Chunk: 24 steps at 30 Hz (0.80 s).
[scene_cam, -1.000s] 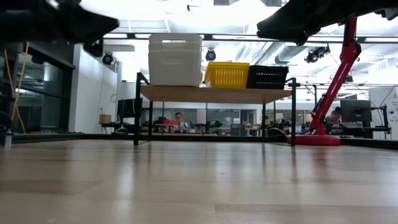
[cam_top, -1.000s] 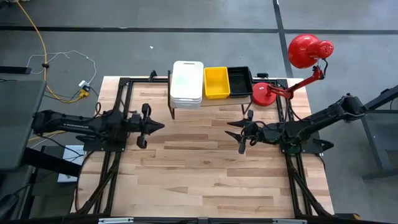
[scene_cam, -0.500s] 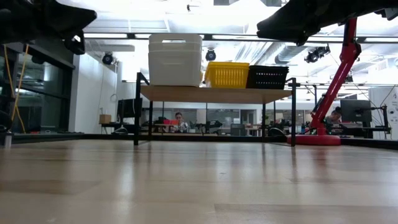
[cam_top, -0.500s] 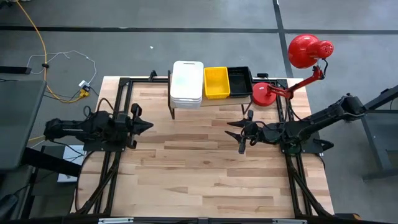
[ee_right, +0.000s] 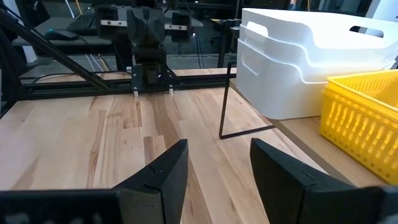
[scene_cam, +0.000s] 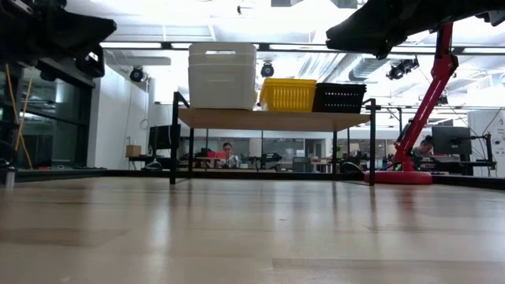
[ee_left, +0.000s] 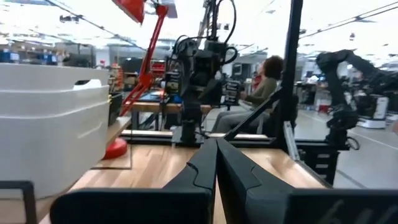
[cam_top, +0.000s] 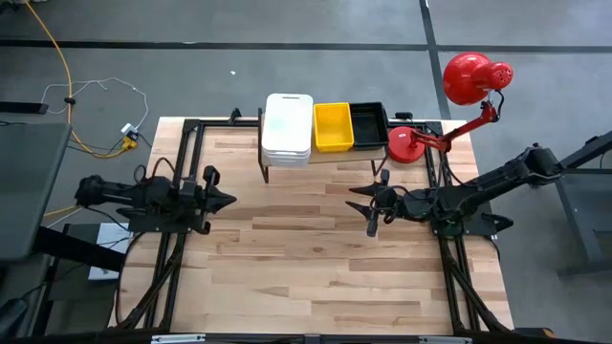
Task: Stack baskets on shelf by color
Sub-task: Return to Home Position
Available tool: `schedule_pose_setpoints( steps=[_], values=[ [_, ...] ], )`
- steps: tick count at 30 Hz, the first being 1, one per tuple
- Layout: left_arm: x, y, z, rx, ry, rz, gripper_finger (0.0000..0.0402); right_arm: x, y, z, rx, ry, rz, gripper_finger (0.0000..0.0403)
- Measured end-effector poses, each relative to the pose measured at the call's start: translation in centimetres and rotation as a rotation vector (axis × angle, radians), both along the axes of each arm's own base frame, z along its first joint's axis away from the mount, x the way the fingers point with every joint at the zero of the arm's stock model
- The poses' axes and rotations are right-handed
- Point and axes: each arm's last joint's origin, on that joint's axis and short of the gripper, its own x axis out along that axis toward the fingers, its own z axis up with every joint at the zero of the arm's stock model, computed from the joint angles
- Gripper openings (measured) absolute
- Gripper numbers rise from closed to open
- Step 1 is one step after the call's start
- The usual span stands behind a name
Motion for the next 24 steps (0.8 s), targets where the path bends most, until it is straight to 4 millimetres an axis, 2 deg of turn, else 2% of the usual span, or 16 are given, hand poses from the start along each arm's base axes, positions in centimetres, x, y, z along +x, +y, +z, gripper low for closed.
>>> schedule_pose_setpoints(
  steps=[6, 9, 12, 15, 19, 24],
  values=[
    [0.0, -0.6, -0.5, 0.041, 0.056, -0.004, 0.0000, 0.0, 0.0, 0.0, 0.000, 0.002, 0.002, 0.0160],
    [0.0, -0.4, -0.1, 0.100, 0.018, 0.052, 0.0000, -0.1, 0.0, 0.0, 0.002, 0.001, 0.018, 0.0160],
    [0.0, -0.3, 0.0, 0.136, 0.017, 0.044, 0.0000, -0.7, 0.1, 0.6, -0.019, -0.004, 0.031, 0.0160],
    [0.1, -0.2, -0.8, 0.145, 0.094, 0.019, 0.0000, -1.9, 0.1, 1.5, -0.010, -0.020, 0.048, 0.0155],
    [0.1, 0.2, -1.2, 0.114, 0.138, 0.044, 0.0000, -3.9, -0.3, 2.1, 0.027, 0.004, 0.054, 0.0112],
    [0.2, 0.3, -1.2, 0.108, 0.135, 0.022, 0.0000, -6.0, -1.0, 2.2, 0.070, 0.042, 0.035, 0.0015]
  ],
)
